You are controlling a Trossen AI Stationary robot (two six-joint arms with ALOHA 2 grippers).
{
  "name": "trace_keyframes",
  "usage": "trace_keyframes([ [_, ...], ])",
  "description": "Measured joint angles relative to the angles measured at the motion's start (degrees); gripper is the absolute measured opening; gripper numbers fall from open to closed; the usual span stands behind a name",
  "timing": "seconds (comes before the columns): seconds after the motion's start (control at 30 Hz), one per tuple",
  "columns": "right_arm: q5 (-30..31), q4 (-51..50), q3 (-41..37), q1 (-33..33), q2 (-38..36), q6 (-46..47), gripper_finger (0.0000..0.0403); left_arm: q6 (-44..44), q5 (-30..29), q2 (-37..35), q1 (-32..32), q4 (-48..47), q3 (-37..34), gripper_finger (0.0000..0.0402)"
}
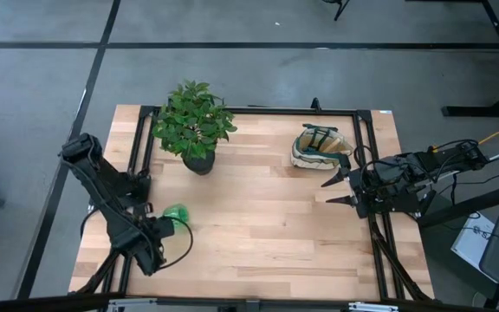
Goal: Pick & Place Garden tools in Gardening bag
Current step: Put the green spray bottle into the white gardening bag
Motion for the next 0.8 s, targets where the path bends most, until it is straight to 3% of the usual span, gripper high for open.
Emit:
trace_keyframes([
  [0.57,0.0,0.0,0.0,0.0,0.0,0.0,0.0229,-1.6,3.2,0.0,0.0,7.3,-9.7,0.0117],
  [0.8,-0.1,0.0,0.0,0.0,0.0,0.0,0.0229,-3.7,3.2,0.0,0.0,7.6,-11.8,0.0148],
])
